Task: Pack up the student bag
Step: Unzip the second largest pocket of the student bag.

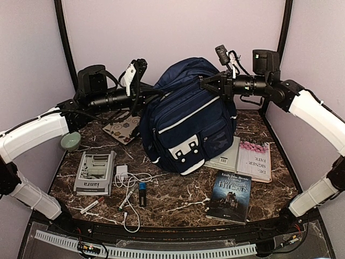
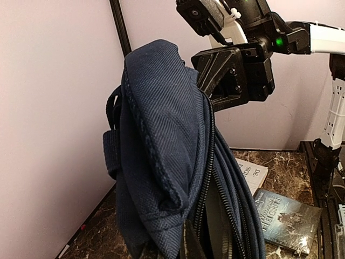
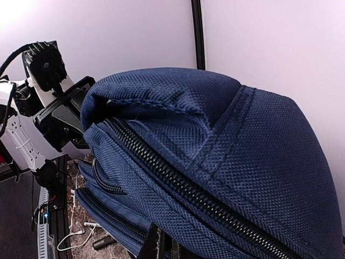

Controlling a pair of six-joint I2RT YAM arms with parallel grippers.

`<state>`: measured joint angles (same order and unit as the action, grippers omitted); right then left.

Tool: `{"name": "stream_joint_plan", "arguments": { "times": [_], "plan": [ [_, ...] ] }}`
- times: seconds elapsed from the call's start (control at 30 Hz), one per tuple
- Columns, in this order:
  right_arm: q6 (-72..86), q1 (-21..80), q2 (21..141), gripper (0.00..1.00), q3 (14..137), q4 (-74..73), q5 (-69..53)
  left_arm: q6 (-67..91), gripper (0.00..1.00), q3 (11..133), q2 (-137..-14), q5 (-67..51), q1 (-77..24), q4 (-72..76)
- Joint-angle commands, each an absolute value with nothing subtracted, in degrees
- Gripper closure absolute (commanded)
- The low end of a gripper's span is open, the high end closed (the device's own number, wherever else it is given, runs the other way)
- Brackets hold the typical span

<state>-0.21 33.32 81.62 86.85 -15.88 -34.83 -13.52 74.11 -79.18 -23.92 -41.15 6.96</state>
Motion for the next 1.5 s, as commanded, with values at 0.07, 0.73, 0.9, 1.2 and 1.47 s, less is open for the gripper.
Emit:
{"name": "stream_joint_plan", "arguments": {
  "times": [0.07,0.73,0.9,1.2,1.47],
  "plan": [
    [0.7,30.4,77.3,1.0,84.3,-14.9,-29.8,-16.2,1.0,70.6,-73.5,-20.8,-41.7,11.9],
    [6.3,8.6,73.4,1.0,70.2,-23.8,-34.6,-19.8,1.0,62.0,-61.6,-16.2,-41.7,12.0],
    [4.9,8.7,71.9,1.0,69.7,-26.2,-36.2,-18.8,1.0,61.3,-61.5,-16.8,-41.7,13.4],
    [8.7,8.6,69.9,1.0,56.7,-18.1,-39.2,-17.1,1.0,61.0,-61.3,-18.2,-41.7,15.8],
    [11.5,9.0,72.8,1.0,53.6,-13.5,-41.7,-16.3,1.0,60.3,-61.4,-20.3,-41.7,16.7]
  ]
}}
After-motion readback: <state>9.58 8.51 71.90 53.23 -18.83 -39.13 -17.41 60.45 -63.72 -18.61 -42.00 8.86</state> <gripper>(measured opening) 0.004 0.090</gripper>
